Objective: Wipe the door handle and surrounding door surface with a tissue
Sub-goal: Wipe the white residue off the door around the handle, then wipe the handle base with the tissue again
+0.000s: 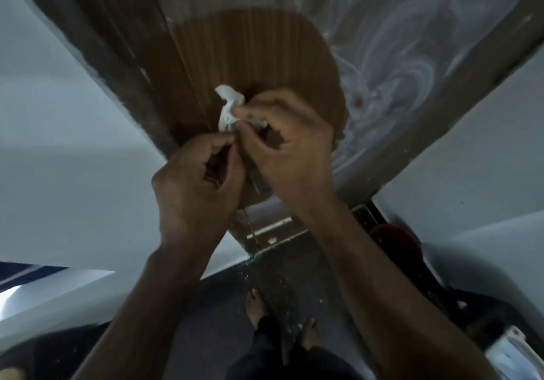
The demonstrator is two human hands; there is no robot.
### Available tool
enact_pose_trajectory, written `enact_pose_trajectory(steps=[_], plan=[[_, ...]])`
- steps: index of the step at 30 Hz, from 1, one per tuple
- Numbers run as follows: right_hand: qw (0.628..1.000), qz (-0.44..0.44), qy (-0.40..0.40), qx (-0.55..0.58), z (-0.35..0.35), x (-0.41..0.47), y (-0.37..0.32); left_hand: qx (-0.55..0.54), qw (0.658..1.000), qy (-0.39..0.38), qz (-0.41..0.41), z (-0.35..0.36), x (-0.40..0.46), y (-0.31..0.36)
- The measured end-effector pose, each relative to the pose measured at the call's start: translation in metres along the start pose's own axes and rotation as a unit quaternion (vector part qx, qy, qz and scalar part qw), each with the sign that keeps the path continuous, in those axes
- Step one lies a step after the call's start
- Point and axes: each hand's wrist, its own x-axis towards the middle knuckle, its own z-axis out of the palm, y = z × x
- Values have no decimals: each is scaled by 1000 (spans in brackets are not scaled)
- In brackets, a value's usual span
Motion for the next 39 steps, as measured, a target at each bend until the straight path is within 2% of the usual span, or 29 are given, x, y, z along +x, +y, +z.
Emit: enact_pose_trajectory(steps=[4, 10, 15, 21, 25, 28, 31, 36, 39], plan=[[998, 24, 14, -58, -50, 2, 22, -40, 993, -80, 74, 29, 1, 10], [983, 141, 58, -103, -100, -24, 51, -88, 981, -148, 86, 73, -2, 27], [954, 234, 91, -167, -140, -51, 70, -113, 949, -279, 92, 120, 2, 39], [902, 344, 136, -223, -196, -96, 90, -142, 903, -394, 97, 200, -18, 57], [847, 437, 175, -249, -244, -135, 120, -130, 845, -506, 115, 255, -42, 75], [801, 503, 202, -253, -282, -174, 152, -88, 782, -597, 155, 300, -64, 90], [759, 558, 235, -242, -312, -207, 182, -55, 736, -653, 170, 341, -85, 103], [729, 610, 231, -206, -350, -234, 233, -10, 713, -688, 136, 405, -116, 112], [692, 651, 246, -192, -361, -254, 264, 7, 707, -700, 99, 437, -128, 109]])
